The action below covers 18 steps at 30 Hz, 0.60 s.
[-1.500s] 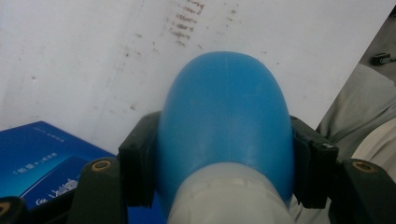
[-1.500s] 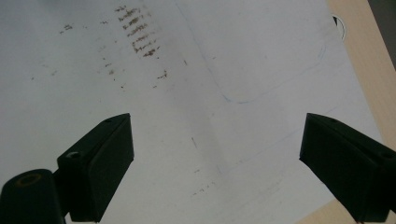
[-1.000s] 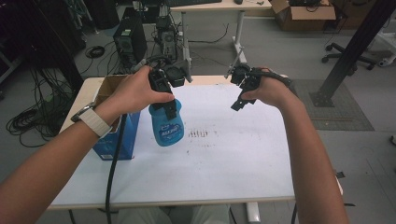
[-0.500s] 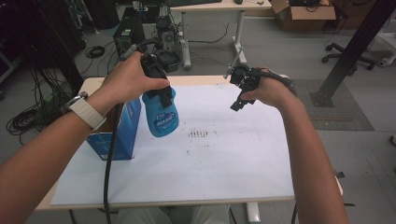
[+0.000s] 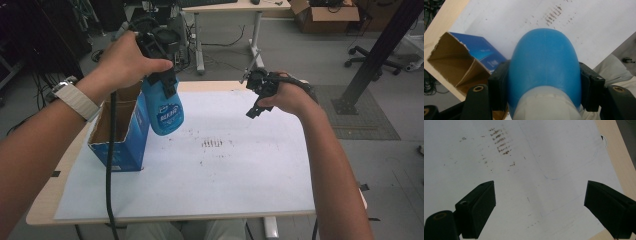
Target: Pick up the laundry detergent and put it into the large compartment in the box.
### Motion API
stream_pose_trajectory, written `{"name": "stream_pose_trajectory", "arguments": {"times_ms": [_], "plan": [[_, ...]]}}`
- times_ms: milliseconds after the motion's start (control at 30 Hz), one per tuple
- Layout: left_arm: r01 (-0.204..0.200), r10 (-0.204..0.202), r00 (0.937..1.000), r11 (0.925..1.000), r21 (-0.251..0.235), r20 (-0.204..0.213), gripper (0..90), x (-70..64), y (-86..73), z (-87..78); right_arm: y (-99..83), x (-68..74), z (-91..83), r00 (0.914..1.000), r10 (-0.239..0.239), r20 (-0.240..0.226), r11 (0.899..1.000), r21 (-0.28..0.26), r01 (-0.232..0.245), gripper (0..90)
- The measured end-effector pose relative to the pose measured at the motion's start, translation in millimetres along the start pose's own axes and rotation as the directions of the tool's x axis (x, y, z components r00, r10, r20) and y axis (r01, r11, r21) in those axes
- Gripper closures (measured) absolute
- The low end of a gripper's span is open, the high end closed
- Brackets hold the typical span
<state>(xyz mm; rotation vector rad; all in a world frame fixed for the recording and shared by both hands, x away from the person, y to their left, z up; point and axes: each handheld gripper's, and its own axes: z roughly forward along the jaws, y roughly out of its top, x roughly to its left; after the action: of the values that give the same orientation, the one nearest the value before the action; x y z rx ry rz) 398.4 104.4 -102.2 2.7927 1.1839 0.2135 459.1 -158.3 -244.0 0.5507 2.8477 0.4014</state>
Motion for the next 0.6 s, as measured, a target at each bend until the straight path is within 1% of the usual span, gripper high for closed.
{"name": "stream_pose_trajectory", "arguments": {"times_ms": [67,133,167,300,333,367,467,500,600], "plan": [[0.007,-0.007,1.0,1.0,0.003,0.003,37.5,1.8,-0.3,-2.7,-0.1,-0.2,-0.2,1.0,-0.002,0.0,1.0,0.002,0.002,10.1],[0.032,-0.032,0.9994,0.9995,0.003,0.01,37.5,6.9,-1.6,-9.6,-1.0,-0.3,-1.1,1.0,0.003,0.002,1.0,0.003,-0.003,10.1],[0.038,-0.038,0.9992,0.9993,0.005,0.012,37.5,8.0,-2.0,-11.1,-1.3,-0.5,-1.3,1.0,0.002,0.002,1.0,0.001,-0.002,10.1],[0.091,-0.091,0.9957,0.9959,-0.003,0.016,37.5,14.8,-5.4,-19.1,-2.0,-0.5,-1.9,1.0,0.003,0.004,1.0,0.001,-0.003,10.1],[0.091,-0.091,0.9957,0.9959,-0.003,0.016,37.5,14.8,-5.4,-19.1,-2.0,-0.7,-2.1,1.0,0.0,0.004,1.0,0.002,0.0,10.1],[0.11,-0.11,0.9938,0.9939,-0.002,0.011,37.5,18.0,-6.9,-23.1,-2.0,-0.4,-2.1,1.0,0.006,0.004,1.0,0.0,-0.006,10.1],[0.13,-0.13,0.9916,0.9915,0.007,-0.001,37.5,22.0,-9.6,-28.4,-1.8,-0.4,-2.2,1.0,0.005,0.004,1.0,-0.002,-0.005,10.1],[0.13,-0.13,0.9916,0.9915,0.007,-0.001,37.5,22.0,-9.6,-28.4,-1.7,-0.4,-2.1,1.0,0.001,0.004,1.0,-0.002,-0.001,10.1],[0.188,-0.188,0.9821,0.9821,0.0,0.005,37.5,31.5,-14.3,-36.5,-1.0,-0.3,-2.2,1.0,-0.001,0.004,1.0,-0.007,0.002,10.1]]}}
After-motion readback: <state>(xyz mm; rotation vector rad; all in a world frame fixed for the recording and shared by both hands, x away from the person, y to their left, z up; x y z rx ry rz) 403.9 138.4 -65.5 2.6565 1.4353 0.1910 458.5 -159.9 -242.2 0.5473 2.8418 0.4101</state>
